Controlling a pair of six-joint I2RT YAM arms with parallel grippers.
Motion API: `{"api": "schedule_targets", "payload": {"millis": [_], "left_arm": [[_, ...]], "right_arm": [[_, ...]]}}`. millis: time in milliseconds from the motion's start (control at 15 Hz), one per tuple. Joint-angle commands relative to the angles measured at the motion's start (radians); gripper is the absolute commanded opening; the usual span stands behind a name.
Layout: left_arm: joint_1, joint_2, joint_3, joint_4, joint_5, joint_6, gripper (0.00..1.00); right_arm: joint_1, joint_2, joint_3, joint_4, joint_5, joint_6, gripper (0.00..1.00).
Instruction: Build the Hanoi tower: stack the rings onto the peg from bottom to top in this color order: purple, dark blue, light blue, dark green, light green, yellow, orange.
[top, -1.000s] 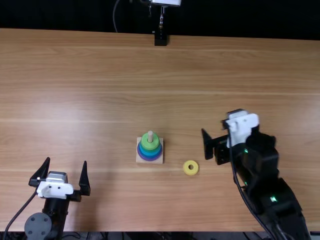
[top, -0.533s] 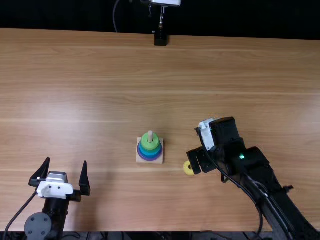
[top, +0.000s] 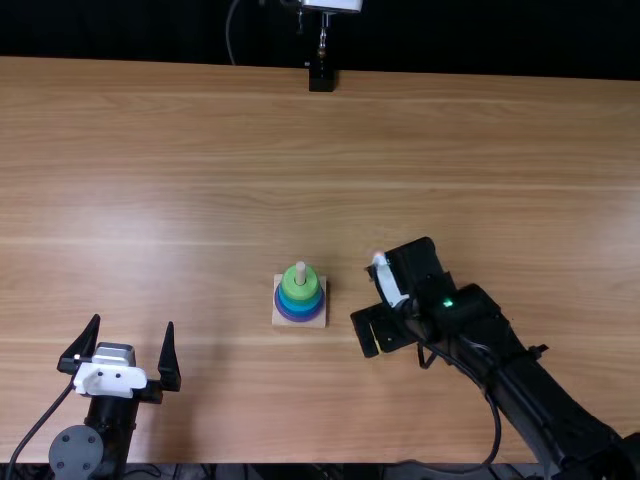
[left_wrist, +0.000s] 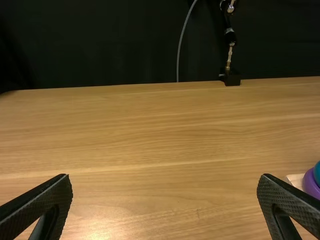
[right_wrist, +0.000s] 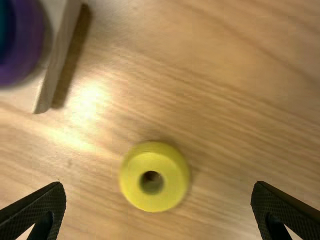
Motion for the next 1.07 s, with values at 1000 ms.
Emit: {"api": "schedule_targets", "payload": {"millis": [1000], "left_arm": [[0.008, -0.012, -0.019, 0.0, 0.007, 0.009, 1.0]], "right_arm": [[0.018, 0.188, 0.079, -0.005, 0.008, 0.102, 1.0]]}}
